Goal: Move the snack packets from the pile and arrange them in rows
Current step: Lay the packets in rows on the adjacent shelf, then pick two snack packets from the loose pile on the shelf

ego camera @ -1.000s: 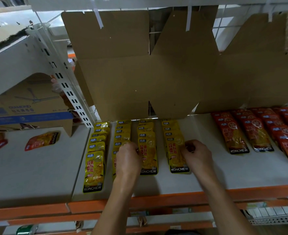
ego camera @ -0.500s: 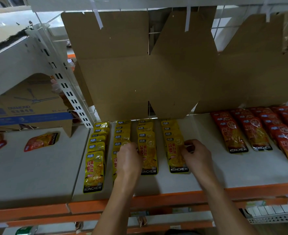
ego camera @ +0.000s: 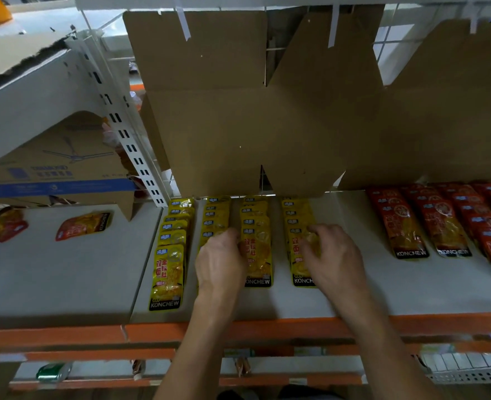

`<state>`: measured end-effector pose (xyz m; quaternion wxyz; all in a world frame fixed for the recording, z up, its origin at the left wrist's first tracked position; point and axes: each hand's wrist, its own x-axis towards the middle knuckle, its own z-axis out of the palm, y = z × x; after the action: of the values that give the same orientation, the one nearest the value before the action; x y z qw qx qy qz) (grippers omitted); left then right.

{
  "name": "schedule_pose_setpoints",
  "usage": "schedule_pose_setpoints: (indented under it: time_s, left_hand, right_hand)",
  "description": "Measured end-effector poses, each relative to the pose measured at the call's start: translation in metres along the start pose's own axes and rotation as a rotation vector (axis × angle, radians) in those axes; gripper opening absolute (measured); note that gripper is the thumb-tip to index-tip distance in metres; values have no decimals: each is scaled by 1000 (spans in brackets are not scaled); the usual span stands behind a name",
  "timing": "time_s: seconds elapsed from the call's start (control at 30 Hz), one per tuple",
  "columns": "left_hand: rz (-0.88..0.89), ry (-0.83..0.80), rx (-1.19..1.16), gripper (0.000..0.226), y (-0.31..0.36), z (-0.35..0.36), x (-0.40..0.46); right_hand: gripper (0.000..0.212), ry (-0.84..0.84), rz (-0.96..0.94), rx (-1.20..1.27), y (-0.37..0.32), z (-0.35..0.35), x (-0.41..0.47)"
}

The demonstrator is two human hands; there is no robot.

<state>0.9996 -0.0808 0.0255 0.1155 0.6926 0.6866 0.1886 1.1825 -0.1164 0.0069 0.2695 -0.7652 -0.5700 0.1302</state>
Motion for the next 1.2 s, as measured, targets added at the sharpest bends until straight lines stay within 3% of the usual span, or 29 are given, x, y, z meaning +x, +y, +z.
schedule_pose_setpoints:
  time_s: [0.2, 0.4, 0.5, 0.6, 0.7, 0.77, 1.0, 1.1, 1.2]
  left_hand:
    - [-34, 63, 144, 28, -22, -7, -22]
    - [-136, -13, 217, 49, -63, -16, -54]
    - [-198, -36, 239, 63, -84, -25, -69]
    - [-219, 38, 203, 80, -100, -39, -81]
    - [-185, 79, 208, 52, -116, -52, -90]
    - [-251, 0, 207, 61, -134, -61, -97]
    - [-247, 18, 225, 90, -211, -94, -121]
    - [-230, 87, 237, 77, -249, -106, -131]
    - [-280, 30, 252, 74, -283, -123, -140]
  right_hand:
    - [60, -363, -149, -212, -28, -10, -14]
    - [77, -533, -323, -266, -65, -6, -39]
    - [78, -569, -389, -263, -80, 5, -54]
    - [79, -591, -437, -246, -95, 18, -67]
    - [78, -585, -472, -210, -113, 32, -77]
    - [75, -572, -491, -200, -128, 41, -84]
    - [68, -532, -538, -235, -190, 79, -127]
    - [74, -506, -562, -230, -215, 106, -146]
    - [77, -543, -530, -209, -238, 131, -163]
